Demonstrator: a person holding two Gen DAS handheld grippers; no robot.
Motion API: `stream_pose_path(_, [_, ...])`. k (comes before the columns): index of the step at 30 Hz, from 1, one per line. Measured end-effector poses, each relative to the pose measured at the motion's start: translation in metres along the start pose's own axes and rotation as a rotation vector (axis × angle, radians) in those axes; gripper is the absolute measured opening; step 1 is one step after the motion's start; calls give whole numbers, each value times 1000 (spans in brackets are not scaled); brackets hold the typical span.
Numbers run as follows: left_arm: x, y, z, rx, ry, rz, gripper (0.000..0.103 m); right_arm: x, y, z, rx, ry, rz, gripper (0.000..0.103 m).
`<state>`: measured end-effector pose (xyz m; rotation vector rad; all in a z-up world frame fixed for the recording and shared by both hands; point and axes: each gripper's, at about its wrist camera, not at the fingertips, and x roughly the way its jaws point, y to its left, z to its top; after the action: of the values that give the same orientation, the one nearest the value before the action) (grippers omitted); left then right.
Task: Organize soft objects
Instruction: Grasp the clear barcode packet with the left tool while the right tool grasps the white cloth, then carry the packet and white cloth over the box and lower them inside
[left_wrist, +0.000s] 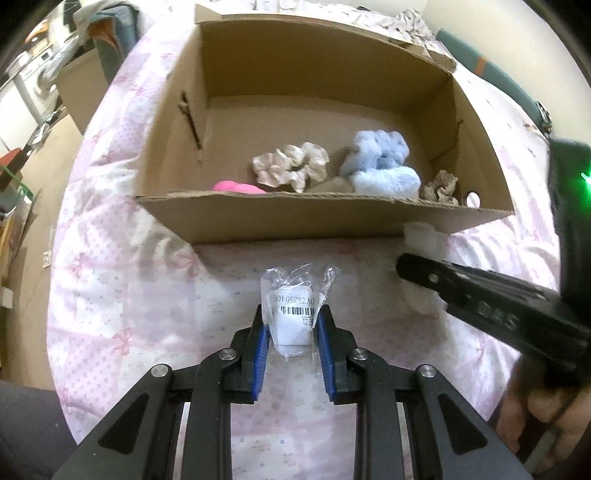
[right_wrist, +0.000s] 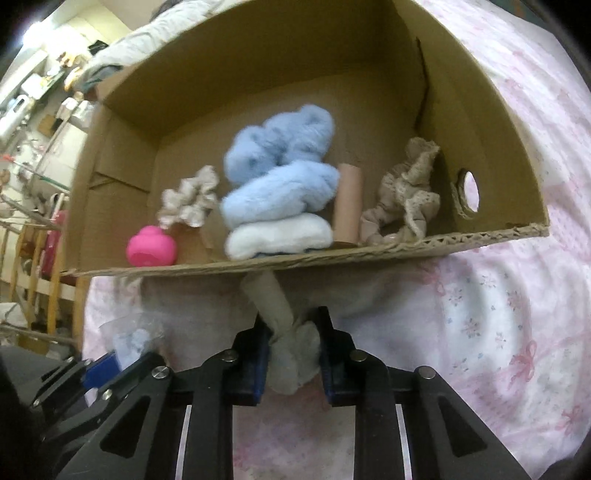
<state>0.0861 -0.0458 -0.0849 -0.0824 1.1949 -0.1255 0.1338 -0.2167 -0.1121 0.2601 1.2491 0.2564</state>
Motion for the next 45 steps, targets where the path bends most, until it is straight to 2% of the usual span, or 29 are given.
stream_pose_path(5, [-15,17,0,-29,-24,1,22,-21,15,-13,-26,-33,73,25])
stream_pose_path(8, [-31,19,-2,-18,-66,4,22,-48,22,-23,-34,-78,151,25])
stream_pose_path(12, [-44,19,-5,-3,-101,10,22,-75,20,-40,-24,-124,207,25])
stream_pose_path(16, [-48,16,-11,11,-109,29,22,-81,19,-49,-11,-131,212,25])
stream_pose_path(22, [-54,16,-15,24,-130,41,22,-81,24,-44,0,-146,206,25])
stream_pose_path(26, [-62,23,-12,6,-154,67,22,-87,23,-40,6,-193,214,25])
stream_pose_path(33, [-98,35,22,-23,-248,76,22,-125,18,-28,0,-332,213,25])
stream_pose_path(37, [-108,34,47,-1,-286,80,22,-136,12,-14,12,-358,236,25])
stream_pose_path(45, [-105,28,92,23,-315,78,22,-143,6,25,-16,-396,202,25])
